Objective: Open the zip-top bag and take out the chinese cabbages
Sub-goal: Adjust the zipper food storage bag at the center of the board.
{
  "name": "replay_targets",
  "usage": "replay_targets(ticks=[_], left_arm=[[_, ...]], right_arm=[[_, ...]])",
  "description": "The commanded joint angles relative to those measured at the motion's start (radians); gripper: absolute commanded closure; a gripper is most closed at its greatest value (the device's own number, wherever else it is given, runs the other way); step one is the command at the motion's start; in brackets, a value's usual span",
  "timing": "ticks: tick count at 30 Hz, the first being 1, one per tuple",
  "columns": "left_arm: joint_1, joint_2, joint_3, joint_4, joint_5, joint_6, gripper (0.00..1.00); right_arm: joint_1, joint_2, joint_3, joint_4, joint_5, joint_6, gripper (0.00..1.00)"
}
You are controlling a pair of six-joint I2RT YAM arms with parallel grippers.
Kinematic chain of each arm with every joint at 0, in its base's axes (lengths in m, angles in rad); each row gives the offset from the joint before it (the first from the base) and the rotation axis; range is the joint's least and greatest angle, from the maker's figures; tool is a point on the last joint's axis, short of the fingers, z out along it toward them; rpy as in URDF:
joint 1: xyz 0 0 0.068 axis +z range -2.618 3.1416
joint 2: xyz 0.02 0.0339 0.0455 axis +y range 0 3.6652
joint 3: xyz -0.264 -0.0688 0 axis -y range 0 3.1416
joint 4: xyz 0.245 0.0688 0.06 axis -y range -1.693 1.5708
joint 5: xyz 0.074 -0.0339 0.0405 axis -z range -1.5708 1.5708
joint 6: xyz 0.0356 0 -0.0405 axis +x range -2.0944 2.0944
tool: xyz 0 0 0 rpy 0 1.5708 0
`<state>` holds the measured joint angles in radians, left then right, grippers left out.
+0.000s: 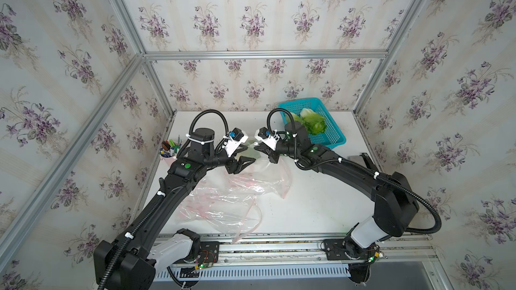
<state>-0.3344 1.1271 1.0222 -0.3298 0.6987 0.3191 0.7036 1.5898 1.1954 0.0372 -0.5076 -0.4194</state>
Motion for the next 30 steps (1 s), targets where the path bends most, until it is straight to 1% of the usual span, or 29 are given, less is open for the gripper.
replay_targets(ticks=[1,6,10,19,23,26,27,30], left_arm=[[0.004,0.032,0.034,0.003,-0.017,0.112,0.59],[0.005,0.099,0.071,-0.018,0.018,0.198,0.54],[0.005,0.136,0.095,-0.019,0.015,0.210,0.52],[0.013,0.184,0.117,-0.018,0.029,0.220,0.59],[0.015,0.194,0.116,-0.021,0.019,0.218,0.59],[0.015,0.200,0.115,-0.023,0.037,0.216,0.63],[0.016,0.201,0.117,-0.022,0.041,0.214,0.66],[0.016,0.204,0.116,-0.023,0.051,0.216,0.78]], right_arm=[[0.001,-0.016,0.000,-0.005,-0.032,-0.023,1.00],[0.000,-0.027,-0.005,-0.026,-0.028,-0.040,1.00],[0.000,-0.030,-0.004,-0.040,-0.034,-0.057,1.00],[0.000,-0.027,-0.001,-0.043,-0.045,-0.065,1.00],[0.000,-0.028,0.003,-0.043,-0.047,-0.072,1.00],[0.000,-0.024,0.011,-0.046,-0.052,-0.073,1.00],[0.001,-0.021,0.013,-0.046,-0.052,-0.073,1.00],[0.000,-0.016,0.020,-0.049,-0.055,-0.075,1.00]])
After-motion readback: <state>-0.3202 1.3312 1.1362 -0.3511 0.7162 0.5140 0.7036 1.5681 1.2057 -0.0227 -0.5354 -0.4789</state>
